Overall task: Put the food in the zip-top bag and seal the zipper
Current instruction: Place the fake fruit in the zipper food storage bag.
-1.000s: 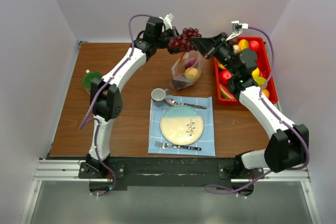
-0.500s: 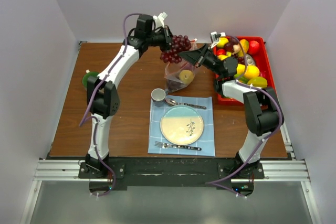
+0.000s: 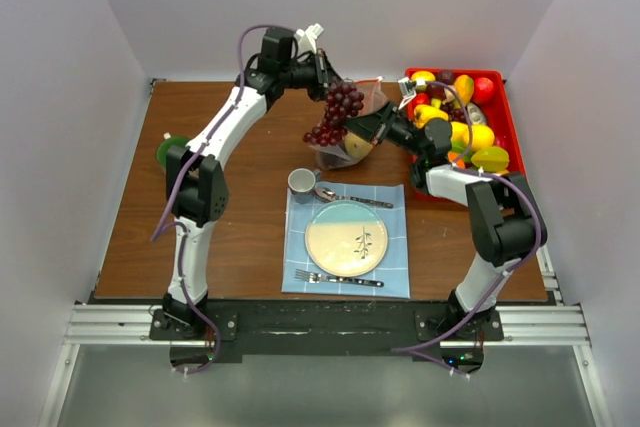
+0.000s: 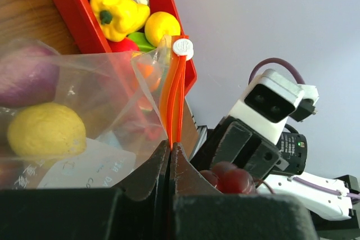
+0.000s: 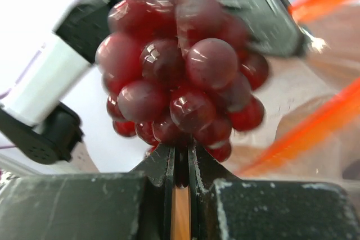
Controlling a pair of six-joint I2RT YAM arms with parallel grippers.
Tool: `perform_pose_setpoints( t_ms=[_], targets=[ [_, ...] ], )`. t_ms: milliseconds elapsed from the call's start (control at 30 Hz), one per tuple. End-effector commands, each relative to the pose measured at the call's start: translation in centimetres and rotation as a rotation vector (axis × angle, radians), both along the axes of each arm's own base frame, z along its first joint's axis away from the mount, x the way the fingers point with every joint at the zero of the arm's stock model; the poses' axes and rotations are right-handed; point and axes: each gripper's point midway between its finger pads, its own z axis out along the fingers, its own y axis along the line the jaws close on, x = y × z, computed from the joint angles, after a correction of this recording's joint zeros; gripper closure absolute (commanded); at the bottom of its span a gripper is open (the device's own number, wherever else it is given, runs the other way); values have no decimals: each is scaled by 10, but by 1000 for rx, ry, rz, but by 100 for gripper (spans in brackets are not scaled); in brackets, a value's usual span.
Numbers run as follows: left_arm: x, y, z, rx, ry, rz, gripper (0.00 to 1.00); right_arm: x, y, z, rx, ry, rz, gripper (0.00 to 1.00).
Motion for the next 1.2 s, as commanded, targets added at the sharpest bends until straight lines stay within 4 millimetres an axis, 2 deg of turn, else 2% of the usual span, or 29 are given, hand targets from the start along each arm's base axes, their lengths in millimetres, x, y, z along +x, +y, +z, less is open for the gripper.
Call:
perform_pose_setpoints(
  t_ms=[0,133,200,267,300,333,500,733,900,1167],
  targets=[
    [-30,-11,41,-64,-82,-104,100,-4,-9,1,-109,-87,-95,100],
    [-31,-11,42,-69,-85,-102,100,-3,-14,-10,-169,-41,-132,100],
    [-32,-10,41,-66,-83,-101,100,0,-17,-6,-189,-43,-164,100],
    [-32,-10,41,-65,-84,-99,100,2,-22,-14,-222,-9,-195,100],
    [-32,-10,40,-63,-82,-96,100,0,-25,-9,-231,-13,-209,100],
    [-31,-10,40,-62,-82,-93,100,-1,-27,-20,-261,34,-219,100],
    [-31,-9,38,-62,-78,-87,100,1,-39,-37,-344,89,-287,100],
    [-34,-8,39,-61,-76,-86,100,5,-45,-41,-342,161,-326,100],
    [-35,-7,37,-60,-74,-86,100,4,-47,-36,-334,222,-334,100],
    [-35,-7,35,-55,-77,-81,100,4,-72,-44,-363,496,-396,100]
  ],
)
